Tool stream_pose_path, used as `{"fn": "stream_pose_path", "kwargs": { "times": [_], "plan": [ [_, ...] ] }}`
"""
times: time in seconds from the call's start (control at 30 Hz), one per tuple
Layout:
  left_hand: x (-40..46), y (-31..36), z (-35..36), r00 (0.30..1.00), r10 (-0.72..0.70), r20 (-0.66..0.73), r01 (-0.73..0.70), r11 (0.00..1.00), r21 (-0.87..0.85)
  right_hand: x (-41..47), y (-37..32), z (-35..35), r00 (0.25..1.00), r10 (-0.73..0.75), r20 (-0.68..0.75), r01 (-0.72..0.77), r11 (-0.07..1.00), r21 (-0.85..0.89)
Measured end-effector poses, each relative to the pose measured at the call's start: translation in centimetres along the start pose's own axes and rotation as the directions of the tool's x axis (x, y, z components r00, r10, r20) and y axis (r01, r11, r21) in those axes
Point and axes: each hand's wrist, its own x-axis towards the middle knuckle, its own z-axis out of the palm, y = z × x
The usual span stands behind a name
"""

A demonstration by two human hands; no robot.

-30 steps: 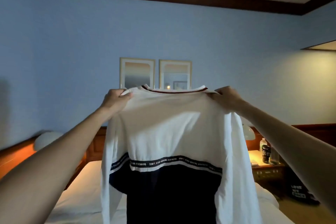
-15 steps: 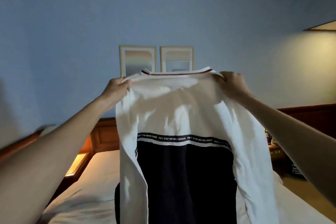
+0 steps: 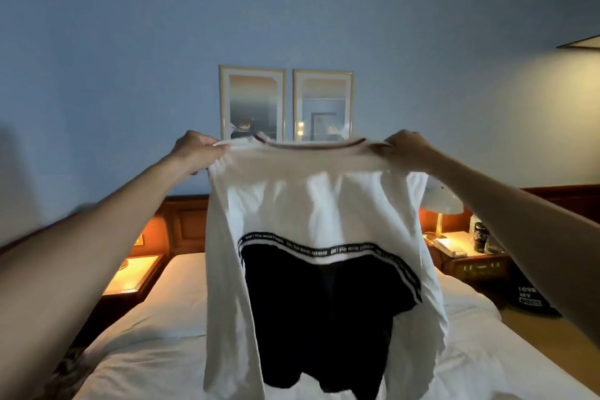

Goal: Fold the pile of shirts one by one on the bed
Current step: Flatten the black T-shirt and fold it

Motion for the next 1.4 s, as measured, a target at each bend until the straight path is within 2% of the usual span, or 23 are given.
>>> {"fn": "stream_pose_path", "kwargs": {
  "times": [0.03,0.13,0.2,0.27,0.3,0.37,0.4,0.47,0.5,0.6,0.7,0.73,0.8,0.83,0.93,1.0,1.1,1.2,1.3,1.4],
  "plan": [
    [-0.2,0.1,0.0,1.000,0.003,-0.008,-0.002,0.999,0.051,0.1,-0.1,-0.1,1.000,-0.005,0.025,0.005,1.000,-0.012],
    [-0.5,0.2,-0.2,0.991,0.022,-0.130,-0.018,0.999,0.034,0.6,-0.1,-0.6,0.996,-0.035,-0.082,0.038,0.998,0.042],
    [-0.4,0.1,-0.4,0.994,-0.057,-0.094,0.054,0.998,-0.031,0.7,-0.1,-0.8,0.999,-0.015,-0.030,0.016,0.999,0.032],
    [-0.5,0.4,-0.4,0.991,-0.131,-0.031,0.126,0.982,-0.142,0.6,-0.2,-1.2,1.000,0.020,0.020,-0.021,0.999,0.051],
    [-0.7,0.7,-0.3,0.988,-0.153,-0.013,0.146,0.958,-0.246,0.7,-0.1,-1.1,1.000,0.027,-0.001,-0.027,0.996,0.090],
    [-1.2,1.3,-0.1,0.985,-0.170,0.029,0.164,0.866,-0.472,0.7,0.1,-1.1,0.997,0.033,-0.069,-0.020,0.982,0.186],
    [-1.2,1.2,0.0,0.983,-0.177,0.054,0.178,0.827,-0.533,0.6,0.1,-0.9,0.998,0.028,-0.058,-0.015,0.979,0.201],
    [-1.4,0.4,0.5,0.975,-0.212,0.071,0.219,0.850,-0.480,0.3,0.2,-0.5,0.997,0.024,0.068,-0.035,0.986,0.162],
    [-1.6,0.0,0.8,0.975,-0.218,0.034,0.210,0.874,-0.438,0.0,0.2,-0.3,0.996,0.021,0.082,-0.033,0.989,0.145],
    [-2.3,-0.7,1.9,0.977,-0.172,-0.124,0.103,0.897,-0.431,-0.7,0.3,0.2,0.994,-0.041,-0.104,0.058,0.984,0.167],
    [-4.3,-1.9,2.8,0.974,-0.188,-0.127,0.156,0.961,-0.227,-2.3,0.9,1.8,0.997,-0.043,0.068,0.036,0.995,0.093],
    [-4.8,-2.7,3.0,0.970,-0.196,-0.145,0.163,0.964,-0.212,-2.9,1.3,2.2,0.996,-0.040,0.081,0.032,0.995,0.098],
    [-6.0,-4.0,3.6,0.959,-0.199,-0.200,0.156,0.965,-0.212,-4.1,1.8,3.0,0.999,-0.030,0.018,0.027,0.989,0.149],
    [-6.8,-4.8,4.1,0.956,-0.225,-0.188,0.174,0.952,-0.251,-5.0,1.9,3.7,1.000,-0.025,0.017,0.022,0.987,0.159],
    [-9.8,-8.0,6.1,0.939,-0.344,-0.011,0.304,0.844,-0.442,-8.6,2.9,7.4,0.987,0.004,0.160,-0.035,0.981,0.193],
    [-11.8,-10.9,7.1,0.907,-0.420,0.036,0.385,0.788,-0.480,-11.4,3.6,10.1,0.977,0.012,0.213,-0.072,0.959,0.275],
    [-14.1,-15.6,7.2,0.837,-0.547,0.020,0.493,0.739,-0.459,-16.0,3.1,13.8,0.928,0.042,0.370,-0.194,0.902,0.385],
    [-13.8,-21.5,5.9,0.778,-0.626,-0.063,0.547,0.723,-0.422,-20.1,0.8,16.6,0.856,-0.039,0.516,-0.291,0.788,0.542],
    [-12.5,-22.8,3.4,0.735,-0.655,-0.175,0.542,0.722,-0.431,-22.8,-2.4,18.0,0.803,-0.150,0.577,-0.367,0.638,0.677],
    [-10.0,-20.3,0.8,0.749,-0.589,-0.305,0.448,0.788,-0.421,-24.3,-5.8,18.4,0.759,-0.238,0.606,-0.440,0.498,0.747]
  ]
}}
